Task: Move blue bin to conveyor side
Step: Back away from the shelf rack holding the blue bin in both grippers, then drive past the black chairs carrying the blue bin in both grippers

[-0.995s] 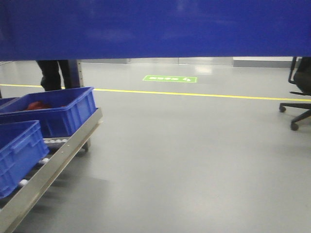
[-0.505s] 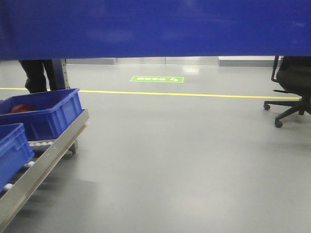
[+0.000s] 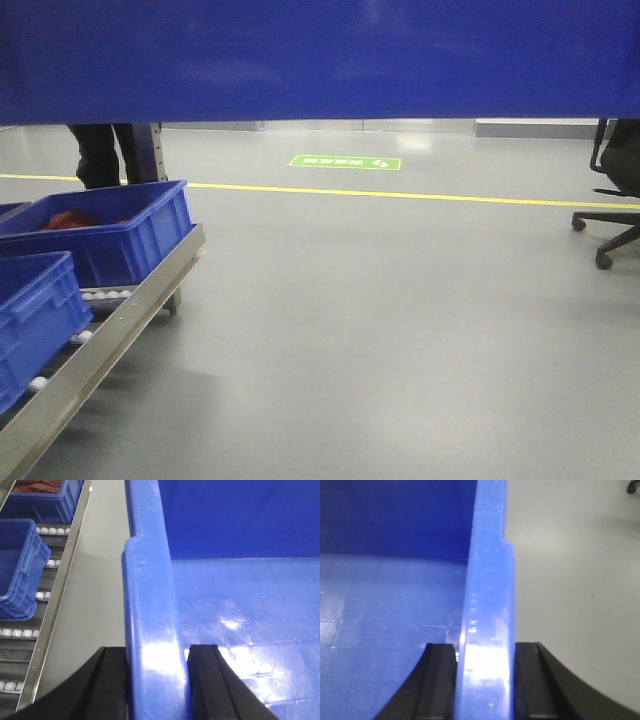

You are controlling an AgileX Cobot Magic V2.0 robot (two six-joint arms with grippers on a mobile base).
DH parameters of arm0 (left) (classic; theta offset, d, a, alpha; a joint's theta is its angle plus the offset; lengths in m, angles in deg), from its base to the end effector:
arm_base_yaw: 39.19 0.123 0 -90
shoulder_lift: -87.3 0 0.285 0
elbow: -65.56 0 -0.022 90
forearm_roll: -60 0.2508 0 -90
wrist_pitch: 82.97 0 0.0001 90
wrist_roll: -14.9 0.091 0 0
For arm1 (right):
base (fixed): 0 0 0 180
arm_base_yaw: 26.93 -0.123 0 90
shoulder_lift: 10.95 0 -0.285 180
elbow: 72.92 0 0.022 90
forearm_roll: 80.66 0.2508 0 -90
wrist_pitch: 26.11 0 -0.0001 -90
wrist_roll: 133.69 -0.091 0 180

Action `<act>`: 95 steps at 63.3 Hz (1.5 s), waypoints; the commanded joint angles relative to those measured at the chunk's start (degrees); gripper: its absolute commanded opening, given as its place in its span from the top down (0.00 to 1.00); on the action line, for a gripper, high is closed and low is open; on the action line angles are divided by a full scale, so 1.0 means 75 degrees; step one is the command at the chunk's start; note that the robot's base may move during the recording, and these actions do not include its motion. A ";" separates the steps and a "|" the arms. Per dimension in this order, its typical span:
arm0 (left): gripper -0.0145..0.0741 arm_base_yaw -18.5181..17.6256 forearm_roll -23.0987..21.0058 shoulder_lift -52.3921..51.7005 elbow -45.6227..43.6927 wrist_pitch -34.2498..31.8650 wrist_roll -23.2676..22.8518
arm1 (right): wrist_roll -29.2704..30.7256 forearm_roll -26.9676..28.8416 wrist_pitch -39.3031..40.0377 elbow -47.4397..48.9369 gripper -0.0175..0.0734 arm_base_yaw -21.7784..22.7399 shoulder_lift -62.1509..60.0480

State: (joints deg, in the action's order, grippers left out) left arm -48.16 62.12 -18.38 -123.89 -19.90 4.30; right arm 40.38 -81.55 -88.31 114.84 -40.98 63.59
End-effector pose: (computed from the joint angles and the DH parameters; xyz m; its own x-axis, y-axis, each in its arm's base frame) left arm 0.2102 -0.0301 0.4678 -0.6203 -0.0715 -0.7811 0.0266 0.9933 -0.1121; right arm 0.2103 0.0513 0.4595 -0.6297 -0.0585 -0.7746 -0.1727 0.9828 0.0661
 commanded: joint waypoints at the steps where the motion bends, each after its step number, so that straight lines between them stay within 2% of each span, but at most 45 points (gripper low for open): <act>1: 0.86 -0.0059 -0.0199 -0.0176 -0.0106 -0.0738 0.0132 | 0.0104 -0.0067 0.0765 0.0111 0.89 0.0006 -0.0149; 95: 0.86 -0.0059 -0.0182 -0.0176 -0.0106 -0.0737 0.0132 | 0.0104 -0.0067 0.0765 0.0111 0.89 0.0006 -0.0149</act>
State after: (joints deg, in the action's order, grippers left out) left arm -48.16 61.79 -18.38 -123.89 -19.90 4.30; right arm 40.38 -81.57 -88.31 114.84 -40.98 63.49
